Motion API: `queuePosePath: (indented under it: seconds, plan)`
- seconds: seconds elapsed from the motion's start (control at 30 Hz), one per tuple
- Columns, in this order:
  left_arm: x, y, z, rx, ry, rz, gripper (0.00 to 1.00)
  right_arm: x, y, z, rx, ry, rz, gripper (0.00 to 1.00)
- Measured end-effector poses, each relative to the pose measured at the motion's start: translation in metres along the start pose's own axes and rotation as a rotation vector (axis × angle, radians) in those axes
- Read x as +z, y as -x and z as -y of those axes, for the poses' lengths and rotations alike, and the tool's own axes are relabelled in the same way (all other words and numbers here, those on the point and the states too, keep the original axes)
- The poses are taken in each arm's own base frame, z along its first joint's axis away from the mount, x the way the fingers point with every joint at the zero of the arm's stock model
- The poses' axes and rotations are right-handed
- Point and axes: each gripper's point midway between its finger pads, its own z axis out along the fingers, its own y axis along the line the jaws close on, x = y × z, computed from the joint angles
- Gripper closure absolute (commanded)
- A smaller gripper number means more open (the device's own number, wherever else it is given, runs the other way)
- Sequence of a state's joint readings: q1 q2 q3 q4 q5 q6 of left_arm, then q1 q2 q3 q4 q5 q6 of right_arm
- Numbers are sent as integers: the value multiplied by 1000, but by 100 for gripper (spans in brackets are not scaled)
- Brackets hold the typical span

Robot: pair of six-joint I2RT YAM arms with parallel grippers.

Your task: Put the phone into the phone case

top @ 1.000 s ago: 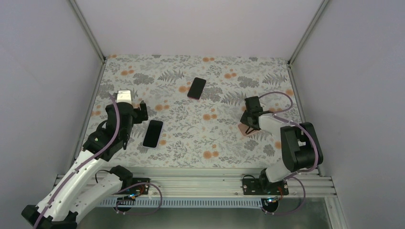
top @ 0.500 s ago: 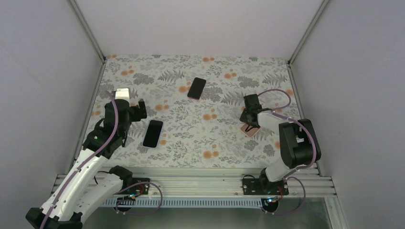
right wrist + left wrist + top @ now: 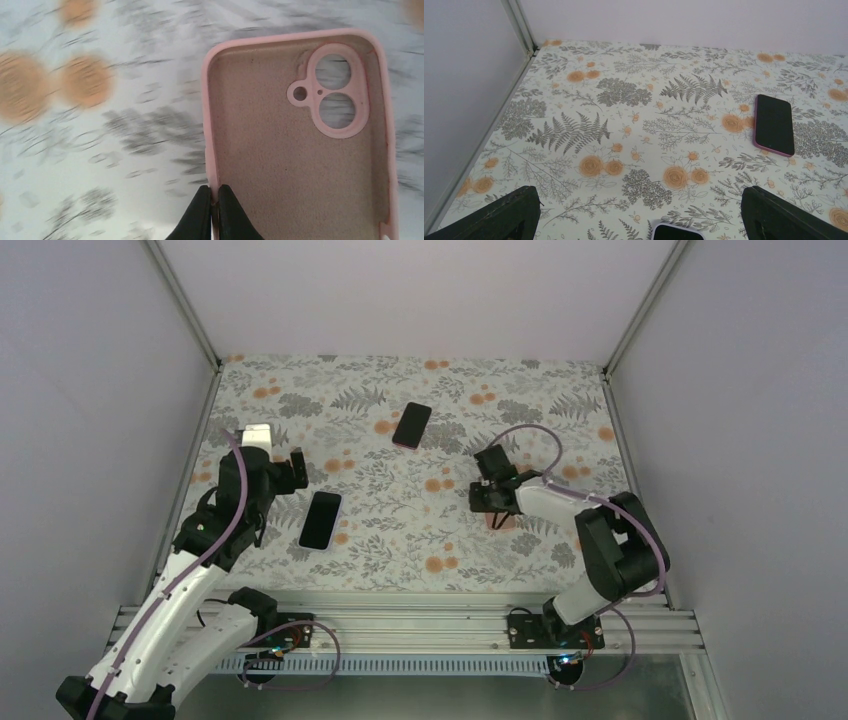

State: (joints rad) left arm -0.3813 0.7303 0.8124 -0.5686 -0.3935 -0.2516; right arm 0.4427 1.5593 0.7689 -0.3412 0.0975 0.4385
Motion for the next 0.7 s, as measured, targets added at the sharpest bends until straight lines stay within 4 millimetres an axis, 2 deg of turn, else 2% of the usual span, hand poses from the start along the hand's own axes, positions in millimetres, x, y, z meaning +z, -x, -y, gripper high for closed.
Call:
queuePosePath:
  seconds: [0.3,0.53,0.7]
  plan:
    - [1,1,0,-3,-4,1,0,-7,-36,-104,-365,176,-54,96]
    - [2,1,-1,-5,0,2,0,-21,-70,-164,-626,272,-56,96]
    - [3,1,-2,-6,5,1,0,-28,-98,-195,-790,324,-64,96]
